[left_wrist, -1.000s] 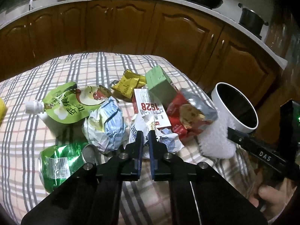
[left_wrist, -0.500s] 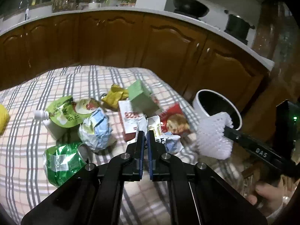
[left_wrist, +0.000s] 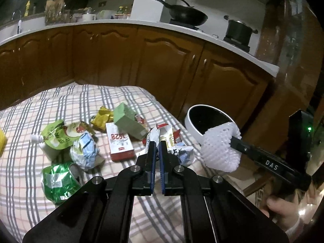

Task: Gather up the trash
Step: 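Carry both items over the white bin and open both tools to drop them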

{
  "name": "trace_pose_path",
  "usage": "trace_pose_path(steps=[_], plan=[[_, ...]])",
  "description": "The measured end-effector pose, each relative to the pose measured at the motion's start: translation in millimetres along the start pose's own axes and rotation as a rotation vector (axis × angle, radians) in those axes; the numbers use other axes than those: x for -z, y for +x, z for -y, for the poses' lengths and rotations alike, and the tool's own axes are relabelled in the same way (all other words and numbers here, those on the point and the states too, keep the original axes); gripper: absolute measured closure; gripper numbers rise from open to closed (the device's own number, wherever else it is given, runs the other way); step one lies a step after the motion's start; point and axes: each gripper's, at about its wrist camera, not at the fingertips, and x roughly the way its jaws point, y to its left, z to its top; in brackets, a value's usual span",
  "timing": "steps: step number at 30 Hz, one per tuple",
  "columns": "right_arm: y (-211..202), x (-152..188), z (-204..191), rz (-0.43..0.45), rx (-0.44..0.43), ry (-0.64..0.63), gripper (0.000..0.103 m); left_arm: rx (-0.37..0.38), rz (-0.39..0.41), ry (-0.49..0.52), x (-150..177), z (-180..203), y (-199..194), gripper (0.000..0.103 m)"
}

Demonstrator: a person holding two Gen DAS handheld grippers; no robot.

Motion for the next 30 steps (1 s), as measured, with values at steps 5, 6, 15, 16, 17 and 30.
trace_pose_path(steps=[5,6,15,16,17,30], plan=[[-10,-4,2,0.028,0.005,0.008,0.091,0.007,0.01,0.011,-5,8,-1,0.1],[-11,-4,3,0.033,0.007,0.01,0.091,0.007,0.01,0.013,-6,11,-1,0.1],[-26,-13,23,0.081,0.046,0.039,0.091,0.037,0.015,0.041,-15,29,8,0.1],[-27,-14,26,0.084,0.051,0.042,0.091,0.045,0.013,0.046,-17,33,11,0.1],[-28,-15,30,0.087,0.059,0.048,0.091,0.048,0.012,0.049,-17,36,12,0.1],[-33,-27,82,0.109,0.177,0.095,0.091,0.106,-0.012,0.108,-37,83,54,0.1]])
